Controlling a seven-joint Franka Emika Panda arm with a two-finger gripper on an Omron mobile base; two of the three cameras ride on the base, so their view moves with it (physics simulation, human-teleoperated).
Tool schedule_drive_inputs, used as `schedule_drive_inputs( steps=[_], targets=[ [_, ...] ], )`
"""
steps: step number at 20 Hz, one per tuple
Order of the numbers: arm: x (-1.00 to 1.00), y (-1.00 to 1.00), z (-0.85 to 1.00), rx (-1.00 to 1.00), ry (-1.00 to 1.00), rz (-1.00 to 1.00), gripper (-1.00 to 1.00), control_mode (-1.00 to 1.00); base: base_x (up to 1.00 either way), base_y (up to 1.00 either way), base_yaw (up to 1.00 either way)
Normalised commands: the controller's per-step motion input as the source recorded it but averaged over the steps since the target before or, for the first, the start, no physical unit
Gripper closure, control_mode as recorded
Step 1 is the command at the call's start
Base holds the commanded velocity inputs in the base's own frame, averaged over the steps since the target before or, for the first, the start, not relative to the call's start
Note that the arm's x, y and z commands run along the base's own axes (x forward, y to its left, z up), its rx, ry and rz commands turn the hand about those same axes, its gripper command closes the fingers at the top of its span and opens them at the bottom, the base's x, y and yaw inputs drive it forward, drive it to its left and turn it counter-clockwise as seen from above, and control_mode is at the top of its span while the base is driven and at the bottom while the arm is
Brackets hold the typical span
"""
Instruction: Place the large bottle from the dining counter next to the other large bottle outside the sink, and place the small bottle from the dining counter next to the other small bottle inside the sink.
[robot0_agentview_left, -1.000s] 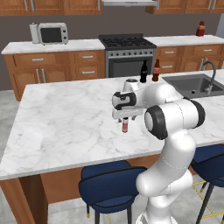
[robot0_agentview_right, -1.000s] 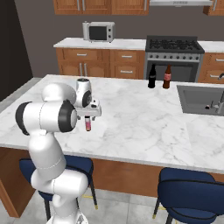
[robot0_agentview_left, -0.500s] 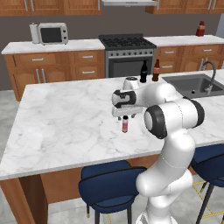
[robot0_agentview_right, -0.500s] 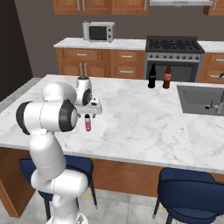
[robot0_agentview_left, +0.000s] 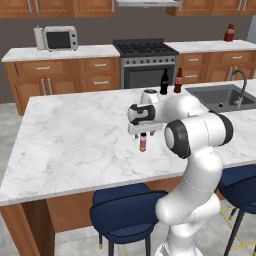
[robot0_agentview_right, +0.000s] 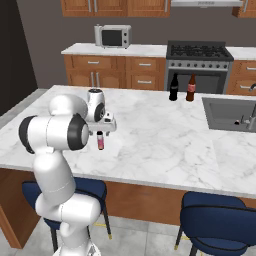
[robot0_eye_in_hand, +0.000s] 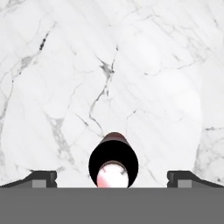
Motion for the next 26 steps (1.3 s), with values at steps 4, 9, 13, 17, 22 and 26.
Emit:
schedule_drive_inputs(
  steps=[4,9,13,17,22,26],
  targets=[
    [0.01,0.0,-0.11,0.0,0.0,0.0,-1.0,-1.0,0.0,0.0,0.0],
    [0.04,0.0,-0.01,0.0,0.0,0.0,-1.0,-1.0,0.0,0.0,0.0],
    [0.0,0.0,0.0,0.0,0.0,0.0,-1.0,-1.0,0.0,0.0,0.0],
    [0.02,0.0,0.0,0.0,0.0,0.0,-1.0,-1.0,0.0,0.0,0.0],
    [0.17,0.0,-0.06,0.0,-0.04,0.0,-1.0,-1.0,0.0,0.0,0.0],
    [0.07,0.01,-0.04,0.0,-0.03,0.0,-1.0,-1.0,0.0,0.0,0.0]
  ],
)
